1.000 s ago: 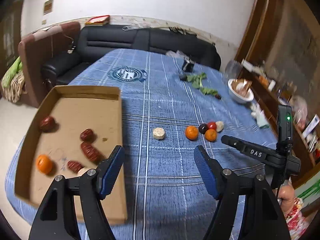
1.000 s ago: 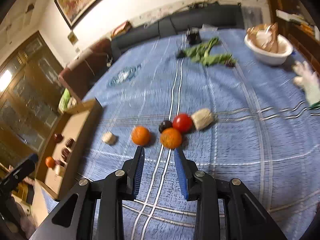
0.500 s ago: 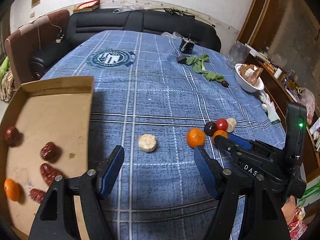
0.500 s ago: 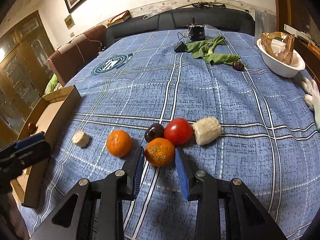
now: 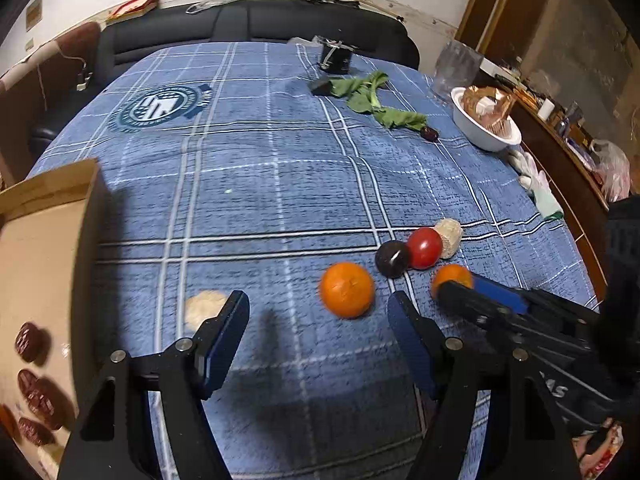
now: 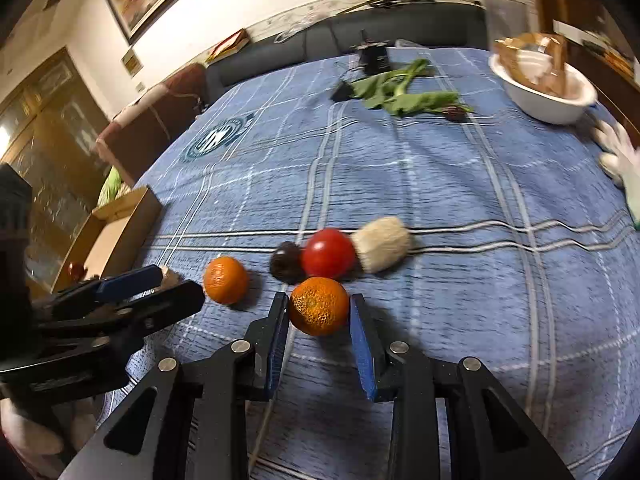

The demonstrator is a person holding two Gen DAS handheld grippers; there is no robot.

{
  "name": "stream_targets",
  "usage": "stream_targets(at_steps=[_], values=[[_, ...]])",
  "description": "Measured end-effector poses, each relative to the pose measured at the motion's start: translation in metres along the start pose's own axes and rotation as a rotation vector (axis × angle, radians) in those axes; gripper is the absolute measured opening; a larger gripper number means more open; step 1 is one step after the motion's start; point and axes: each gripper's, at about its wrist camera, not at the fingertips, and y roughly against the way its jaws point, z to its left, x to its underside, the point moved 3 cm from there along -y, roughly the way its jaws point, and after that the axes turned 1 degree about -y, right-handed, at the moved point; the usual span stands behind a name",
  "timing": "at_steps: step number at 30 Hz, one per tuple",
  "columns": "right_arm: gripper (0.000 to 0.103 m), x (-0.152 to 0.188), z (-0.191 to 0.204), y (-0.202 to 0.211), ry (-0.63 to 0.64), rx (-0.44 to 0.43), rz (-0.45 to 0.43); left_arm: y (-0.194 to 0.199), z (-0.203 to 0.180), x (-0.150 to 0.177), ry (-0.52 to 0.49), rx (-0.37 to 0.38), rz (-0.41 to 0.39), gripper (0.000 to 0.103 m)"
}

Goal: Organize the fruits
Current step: 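Move the left tool onto an orange while the right tool closes on another orange, then carry both oranges into the cardboard box and open both tools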

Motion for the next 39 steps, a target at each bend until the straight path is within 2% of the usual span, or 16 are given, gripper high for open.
stream_targets(at_steps=[3,7,15,17,23,27,30,34,39], values=[[0.033,0.0,-0.009,0.004,-0.012,0.011,-0.012,-0.014,-0.008,-0.005,-0.031,0.003,0.006,0.066],[0.033,0.002,-0.012,0.001,-0.019,0.006,-0.003,-0.028,-0.012,-0.01,-0.06,-0.009,0.021,0.044],[0.035,0.003,-0.015,-0.002,-0.03,-0.009,-0.013,-0.028,-0.017,-0.007,-0.091,-0.025,-0.007,0.039],[0.035,0.003,-0.014,-0.002,-0.023,-0.006,-0.017,-0.026,-0.017,-0.006,-0.085,-0.008,-0.009,0.029],[0.033,0.003,-0.012,-0.002,-0.013,0.004,-0.027,-0.011,-0.011,0.001,-0.027,0.018,-0.026,0.029],[0.033,0.005,-0.011,0.0,-0.01,0.006,-0.038,0.017,0.0,0.008,0.033,0.044,-0.065,0.029],[0.033,0.005,-0.007,0.003,0.005,0.012,-0.052,0.041,0.017,0.014,0.073,0.035,-0.097,0.029],[0.033,0.006,0.007,0.011,0.054,0.028,-0.071,0.082,0.058,0.027,0.156,-0.022,-0.154,0.029],[0.034,0.01,0.05,0.032,0.13,-0.033,-0.08,0.131,0.12,0.052,0.261,-0.138,-0.216,0.029]])
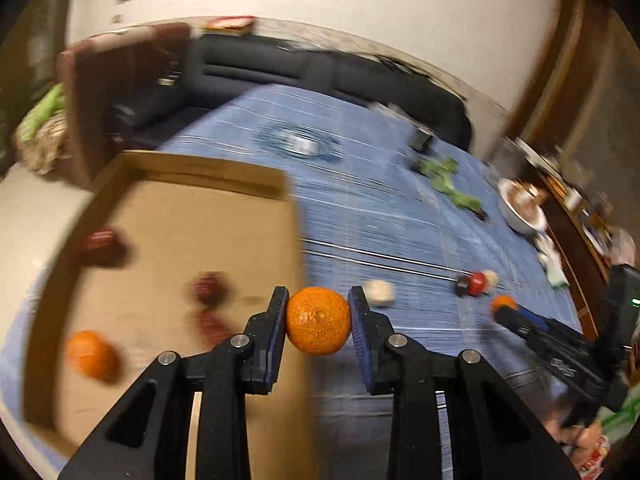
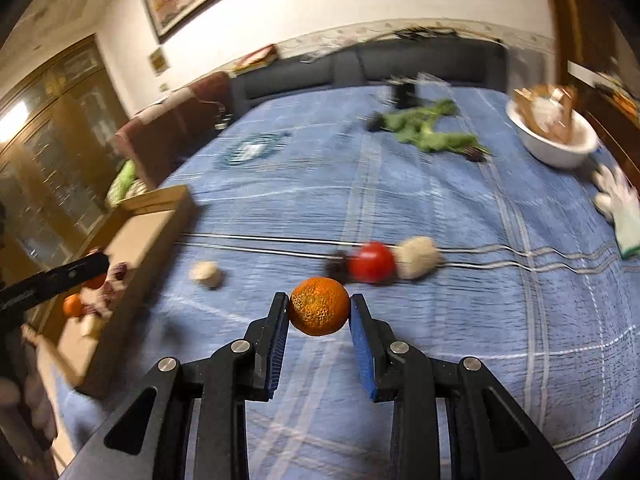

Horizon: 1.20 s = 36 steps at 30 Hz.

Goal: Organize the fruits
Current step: 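Carry both oranges into the cardboard box and open both tools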

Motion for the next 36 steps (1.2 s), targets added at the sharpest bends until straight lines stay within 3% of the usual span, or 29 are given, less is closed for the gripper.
stream_targets(at_steps=[5,9,17,25,30,36], values=[[0.034,-0.005,0.061,0.007,0.073,-0.115,0.017,0.019,0.053,0.007,0.062,-0.109,-0.018,0.03],[0.034,-0.002,0.117,-0.008,0.131,-0.217,0.081,0.023,0.085,0.018,0.094,-0.173,-0.018,0.03],[0.034,0.024,0.203,-0.042,0.3,-0.278,0.187,0.023,0.116,0.026,0.122,-0.202,-0.025,0.03],[0.035,0.054,0.237,-0.057,0.454,-0.248,0.225,0.017,0.113,0.025,0.099,-0.187,-0.03,0.03],[0.036,0.062,0.241,-0.061,0.466,-0.25,0.237,0.015,0.112,0.024,0.102,-0.186,-0.028,0.032],[0.036,0.06,0.243,-0.059,0.463,-0.253,0.235,0.02,0.114,0.023,0.145,-0.164,-0.024,0.055]])
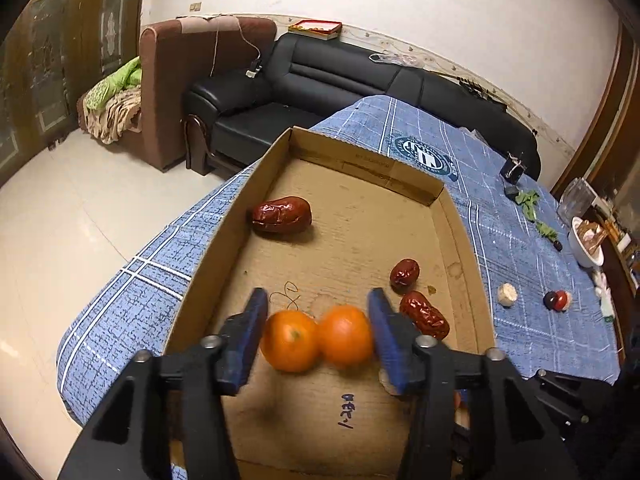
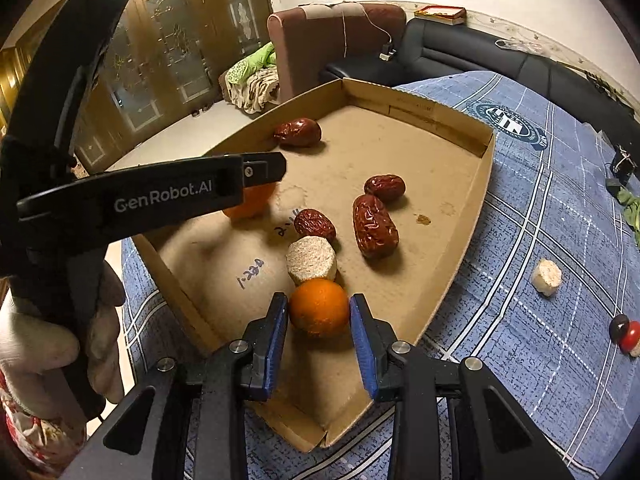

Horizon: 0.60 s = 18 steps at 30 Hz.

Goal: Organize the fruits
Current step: 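Carry both oranges into the cardboard box and open both tools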

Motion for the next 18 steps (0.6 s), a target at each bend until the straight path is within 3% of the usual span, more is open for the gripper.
stream_targets(at_steps=[8,18], values=[[0.046,-0.001,0.002,0.018,-0.006,-0.027,-0.044,0.022,0.003,-0.007,0.059,0.019,-0.036,0.062],[0.05,0.01,-0.024,0.062,-0.105,-0.013,-0.137,0.051,-0.033,-0.007,-0.028,0.012,-0.085,0.065]])
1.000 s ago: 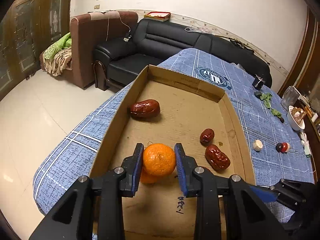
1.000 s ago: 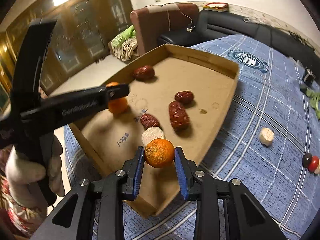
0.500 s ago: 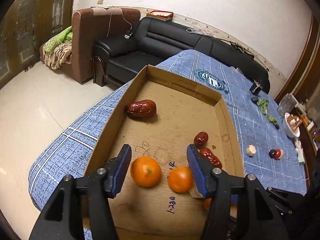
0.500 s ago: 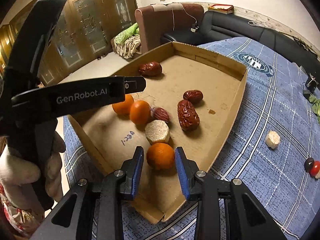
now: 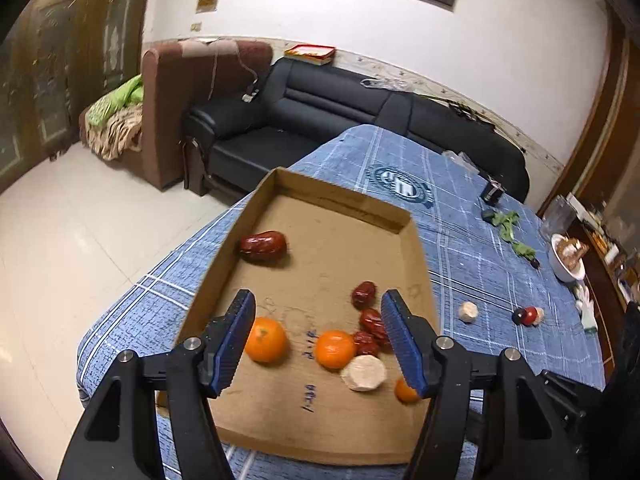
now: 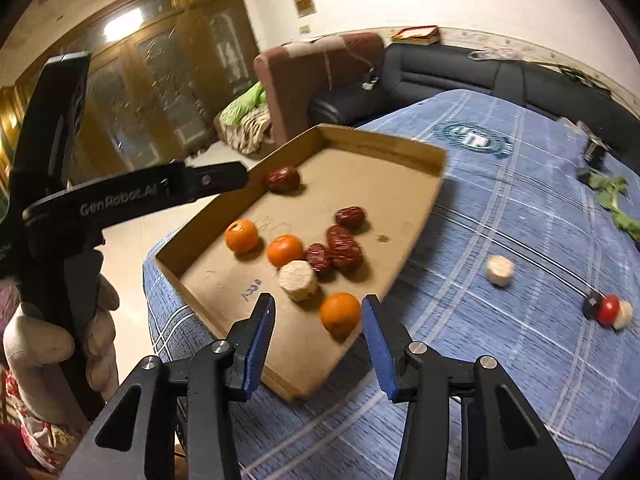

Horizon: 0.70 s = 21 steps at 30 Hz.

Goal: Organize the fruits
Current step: 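Carry both oranges into the cardboard box and open both tools, then move the left tool to a pale round slice and grasp it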

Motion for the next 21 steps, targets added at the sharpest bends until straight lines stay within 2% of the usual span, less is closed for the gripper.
stream_targets(at_steps=[4,11,21], values=[[0.053,0.009,-0.027,0.021,-0.083,0.036,-0.036,0.005,-0.029,0.004,-0.076,-0.001,-0.009,0.07],[0.054,0.022,-0.068,0.049,-0.199,0.093,-0.085,0.011,-0.089,0.018,-0.233,0.027,-0.008,0.07],[0.057,0.038,-0.089,0.073,-0.242,0.092,-0.128,0.015,-0.139,0.031,-0.354,0.027,-0.006,0.07]])
